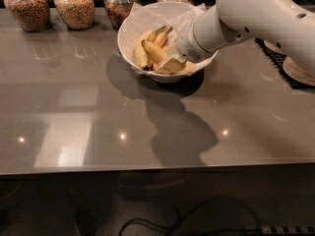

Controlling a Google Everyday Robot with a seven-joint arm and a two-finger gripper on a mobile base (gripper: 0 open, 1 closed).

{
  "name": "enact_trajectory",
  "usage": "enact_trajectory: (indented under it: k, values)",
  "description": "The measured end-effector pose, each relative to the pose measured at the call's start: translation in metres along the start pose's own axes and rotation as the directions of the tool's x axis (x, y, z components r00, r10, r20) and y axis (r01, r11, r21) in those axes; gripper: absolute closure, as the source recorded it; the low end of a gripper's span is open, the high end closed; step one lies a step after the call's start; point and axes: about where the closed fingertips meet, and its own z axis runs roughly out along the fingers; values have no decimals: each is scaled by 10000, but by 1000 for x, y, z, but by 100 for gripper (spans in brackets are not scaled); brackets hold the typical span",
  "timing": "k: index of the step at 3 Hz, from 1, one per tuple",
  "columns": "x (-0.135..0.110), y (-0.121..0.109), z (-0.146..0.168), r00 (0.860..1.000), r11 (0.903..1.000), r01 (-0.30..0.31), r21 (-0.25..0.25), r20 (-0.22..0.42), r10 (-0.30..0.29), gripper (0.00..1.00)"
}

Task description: Pick banana from white bowl

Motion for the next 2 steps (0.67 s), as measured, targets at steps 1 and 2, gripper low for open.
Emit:
enact_trajectory:
  k: [1,2]
  values:
    - [-13,-5,-18,9985,9985,544,55,-87,-543,100]
    - [-30,-11,-47,9931,9934,1145,95,-265,-1143,100]
